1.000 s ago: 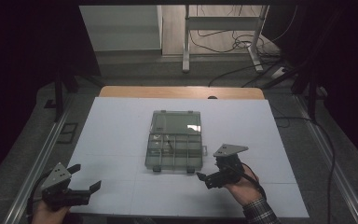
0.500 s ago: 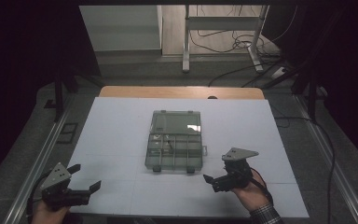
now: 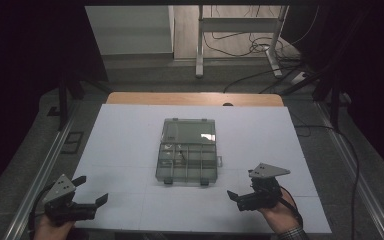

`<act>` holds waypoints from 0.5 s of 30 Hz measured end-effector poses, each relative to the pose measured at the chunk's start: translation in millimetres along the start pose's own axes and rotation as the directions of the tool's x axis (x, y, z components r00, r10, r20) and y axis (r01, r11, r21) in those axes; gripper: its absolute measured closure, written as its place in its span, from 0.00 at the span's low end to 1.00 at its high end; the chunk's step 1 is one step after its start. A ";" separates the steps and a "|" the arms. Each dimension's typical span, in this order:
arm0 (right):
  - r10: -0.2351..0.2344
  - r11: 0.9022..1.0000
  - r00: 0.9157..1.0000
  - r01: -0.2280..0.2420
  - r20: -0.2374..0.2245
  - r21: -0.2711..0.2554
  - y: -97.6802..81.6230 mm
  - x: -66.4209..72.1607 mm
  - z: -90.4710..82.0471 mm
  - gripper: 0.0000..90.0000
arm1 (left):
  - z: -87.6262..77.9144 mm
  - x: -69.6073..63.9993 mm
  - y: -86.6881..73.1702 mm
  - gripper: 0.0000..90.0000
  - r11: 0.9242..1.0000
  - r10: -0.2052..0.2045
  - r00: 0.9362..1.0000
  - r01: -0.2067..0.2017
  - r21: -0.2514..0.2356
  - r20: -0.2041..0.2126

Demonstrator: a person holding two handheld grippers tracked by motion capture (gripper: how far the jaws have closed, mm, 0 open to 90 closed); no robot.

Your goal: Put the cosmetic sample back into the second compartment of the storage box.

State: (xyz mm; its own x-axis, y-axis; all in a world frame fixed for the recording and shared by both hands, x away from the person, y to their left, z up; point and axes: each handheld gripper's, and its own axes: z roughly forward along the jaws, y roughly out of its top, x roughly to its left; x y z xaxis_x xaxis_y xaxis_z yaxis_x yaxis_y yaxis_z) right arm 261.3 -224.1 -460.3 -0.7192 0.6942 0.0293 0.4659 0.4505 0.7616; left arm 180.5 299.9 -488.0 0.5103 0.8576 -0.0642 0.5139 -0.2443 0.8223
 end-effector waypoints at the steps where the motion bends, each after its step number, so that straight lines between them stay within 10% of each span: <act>1: 0.003 1.000 1.000 -0.003 0.003 0.000 -1.0 -0.5 -1.8 0.00 | 0.0 0.0 0.0 0.03 1.000 0.000 1.000 0.000 0.000 0.000; 15: 0.033 0.999 0.999 -0.033 0.038 -0.013 -16.7 -9.5 -20.5 0.00 | -0.3 0.3 -0.1 0.03 1.000 -0.003 1.000 0.003 -0.002 0.001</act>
State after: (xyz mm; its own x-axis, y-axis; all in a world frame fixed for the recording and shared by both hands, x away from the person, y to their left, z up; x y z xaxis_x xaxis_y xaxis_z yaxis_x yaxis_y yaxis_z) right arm 249.8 -249.8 -460.0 -0.6833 0.7295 0.0304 0.4828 0.4202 0.7684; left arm 180.4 300.3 -487.9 0.5095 0.8579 -0.0667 0.5139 -0.2412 0.8233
